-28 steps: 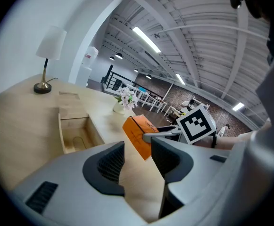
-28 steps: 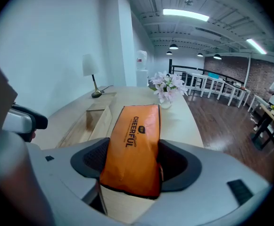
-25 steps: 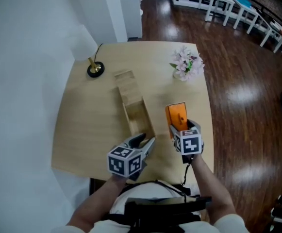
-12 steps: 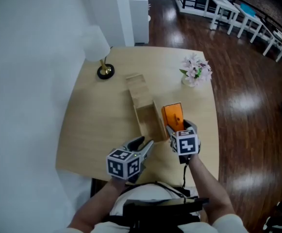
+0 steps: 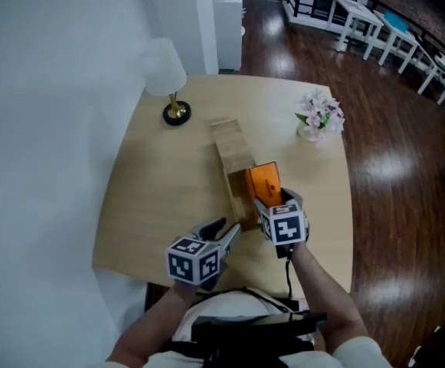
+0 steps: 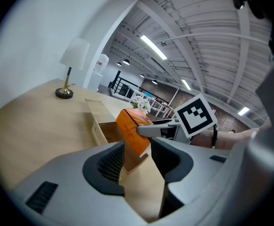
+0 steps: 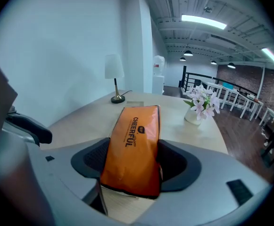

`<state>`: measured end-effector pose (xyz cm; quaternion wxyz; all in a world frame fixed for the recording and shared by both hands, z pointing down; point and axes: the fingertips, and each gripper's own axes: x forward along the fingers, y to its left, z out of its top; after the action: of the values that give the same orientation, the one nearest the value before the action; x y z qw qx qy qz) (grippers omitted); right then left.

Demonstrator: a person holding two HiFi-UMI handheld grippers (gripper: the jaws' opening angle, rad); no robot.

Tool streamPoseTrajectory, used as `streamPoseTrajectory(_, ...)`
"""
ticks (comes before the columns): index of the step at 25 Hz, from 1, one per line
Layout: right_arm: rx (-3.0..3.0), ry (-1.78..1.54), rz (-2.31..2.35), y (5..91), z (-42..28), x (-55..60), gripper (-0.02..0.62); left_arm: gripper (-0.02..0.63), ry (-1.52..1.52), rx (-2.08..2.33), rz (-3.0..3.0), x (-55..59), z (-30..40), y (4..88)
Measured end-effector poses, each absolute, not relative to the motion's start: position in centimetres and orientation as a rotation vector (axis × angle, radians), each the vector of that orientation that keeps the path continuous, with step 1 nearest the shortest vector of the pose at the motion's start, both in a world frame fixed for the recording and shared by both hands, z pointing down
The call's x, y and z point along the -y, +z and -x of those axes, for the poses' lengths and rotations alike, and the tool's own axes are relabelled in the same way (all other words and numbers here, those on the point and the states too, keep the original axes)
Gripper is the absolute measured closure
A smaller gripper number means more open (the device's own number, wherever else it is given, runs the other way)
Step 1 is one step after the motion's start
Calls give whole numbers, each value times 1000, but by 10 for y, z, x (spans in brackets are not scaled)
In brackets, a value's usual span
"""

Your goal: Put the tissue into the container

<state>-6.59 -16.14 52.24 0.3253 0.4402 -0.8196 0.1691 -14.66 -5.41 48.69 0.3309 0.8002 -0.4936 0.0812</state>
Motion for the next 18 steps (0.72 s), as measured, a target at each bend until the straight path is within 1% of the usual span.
streamPoseTrajectory(9,2143,472,-1097,538,102,160,265,433,212,1290,-2060,50,169,496)
streamPoseTrajectory(18,2132,495,-1055,550,119,160,267,434,214,1296,-2042,53,181,499)
